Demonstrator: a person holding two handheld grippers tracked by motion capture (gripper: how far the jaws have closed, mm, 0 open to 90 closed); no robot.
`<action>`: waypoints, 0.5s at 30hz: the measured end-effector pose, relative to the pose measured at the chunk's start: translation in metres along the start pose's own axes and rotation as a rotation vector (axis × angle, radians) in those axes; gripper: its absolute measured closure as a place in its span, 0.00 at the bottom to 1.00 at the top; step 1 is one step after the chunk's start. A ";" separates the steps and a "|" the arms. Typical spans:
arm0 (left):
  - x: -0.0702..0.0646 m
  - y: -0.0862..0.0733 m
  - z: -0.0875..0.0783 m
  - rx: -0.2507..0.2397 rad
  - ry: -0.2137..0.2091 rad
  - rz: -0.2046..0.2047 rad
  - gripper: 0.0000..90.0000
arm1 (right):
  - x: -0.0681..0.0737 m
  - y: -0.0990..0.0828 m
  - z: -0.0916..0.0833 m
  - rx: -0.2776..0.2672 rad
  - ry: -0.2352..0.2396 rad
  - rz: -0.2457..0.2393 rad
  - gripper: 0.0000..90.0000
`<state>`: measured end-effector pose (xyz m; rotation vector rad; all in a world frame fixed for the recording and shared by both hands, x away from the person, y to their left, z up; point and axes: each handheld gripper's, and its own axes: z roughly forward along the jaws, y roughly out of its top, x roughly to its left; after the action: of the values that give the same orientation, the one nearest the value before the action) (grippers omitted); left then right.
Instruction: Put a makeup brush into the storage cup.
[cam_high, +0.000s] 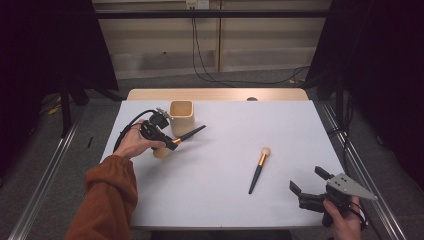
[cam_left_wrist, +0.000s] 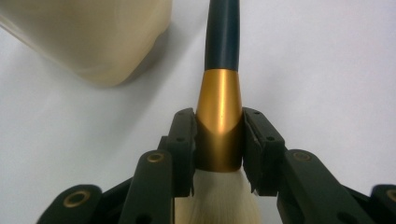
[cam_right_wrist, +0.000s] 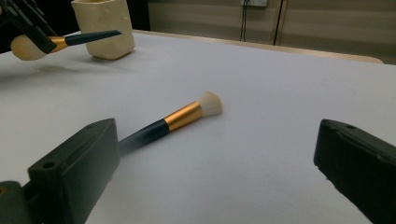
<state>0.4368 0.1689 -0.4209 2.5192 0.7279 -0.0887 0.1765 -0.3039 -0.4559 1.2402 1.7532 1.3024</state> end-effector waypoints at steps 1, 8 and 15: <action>-0.002 -0.001 0.000 -0.030 -0.004 -0.024 0.74 | 0.000 0.000 0.000 0.000 0.000 0.000 0.00; -0.006 -0.001 -0.011 -0.091 -0.012 -0.003 0.74 | 0.000 0.000 0.000 -0.001 0.001 0.000 0.00; -0.014 -0.003 -0.019 -0.218 -0.010 -0.002 0.74 | 0.000 0.000 0.000 0.000 -0.002 0.001 0.00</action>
<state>0.4223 0.1736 -0.4029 2.3089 0.6968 -0.0207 0.1765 -0.3042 -0.4559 1.2417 1.7514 1.3018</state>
